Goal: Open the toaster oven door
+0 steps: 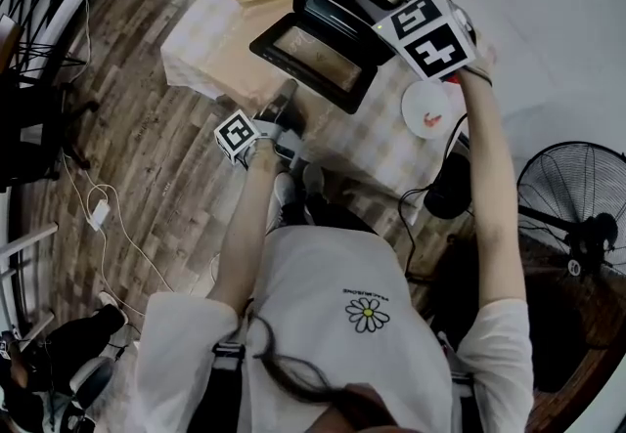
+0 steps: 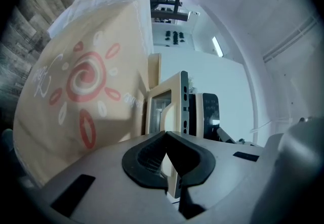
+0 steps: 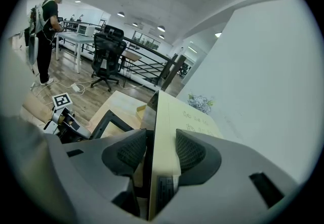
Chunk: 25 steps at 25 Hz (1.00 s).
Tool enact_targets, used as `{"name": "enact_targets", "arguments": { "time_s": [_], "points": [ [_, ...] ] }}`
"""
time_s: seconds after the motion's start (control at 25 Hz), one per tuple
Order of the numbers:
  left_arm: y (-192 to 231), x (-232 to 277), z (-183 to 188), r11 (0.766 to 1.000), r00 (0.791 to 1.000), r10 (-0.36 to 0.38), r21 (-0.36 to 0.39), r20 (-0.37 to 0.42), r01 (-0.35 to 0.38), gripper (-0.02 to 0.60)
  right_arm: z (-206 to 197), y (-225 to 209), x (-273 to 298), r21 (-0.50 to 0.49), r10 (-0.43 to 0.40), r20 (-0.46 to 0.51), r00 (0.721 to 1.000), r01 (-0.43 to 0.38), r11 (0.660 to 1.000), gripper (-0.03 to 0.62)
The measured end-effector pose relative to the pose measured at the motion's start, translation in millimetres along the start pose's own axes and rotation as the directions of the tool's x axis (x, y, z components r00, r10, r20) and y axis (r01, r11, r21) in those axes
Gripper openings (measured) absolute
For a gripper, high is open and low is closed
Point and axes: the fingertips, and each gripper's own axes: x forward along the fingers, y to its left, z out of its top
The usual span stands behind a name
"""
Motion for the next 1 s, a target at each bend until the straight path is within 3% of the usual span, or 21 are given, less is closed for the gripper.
{"name": "enact_targets", "arguments": {
  "time_s": [0.16, 0.32, 1.0],
  "points": [
    [4.0, -1.8, 0.6, 1.0, 1.0, 0.012, 0.012, -0.009, -0.012, 0.015, 0.4, 0.3, -0.3, -0.006, -0.004, 0.002, 1.0, 0.004, 1.0, 0.176],
    [19.5, -8.5, 1.3, 0.997, 0.997, 0.072, 0.004, -0.003, -0.072, 0.014, -0.3, 0.5, -0.3, -0.006, -0.002, 0.003, 1.0, 0.002, 1.0, 0.176],
    [35.1, -11.1, 3.6, 0.994, 0.994, 0.113, -0.013, 0.009, -0.113, 0.014, -0.4, -0.1, 0.3, -0.012, -0.002, 0.008, 1.0, 0.002, 1.0, 0.176]
  ]
}}
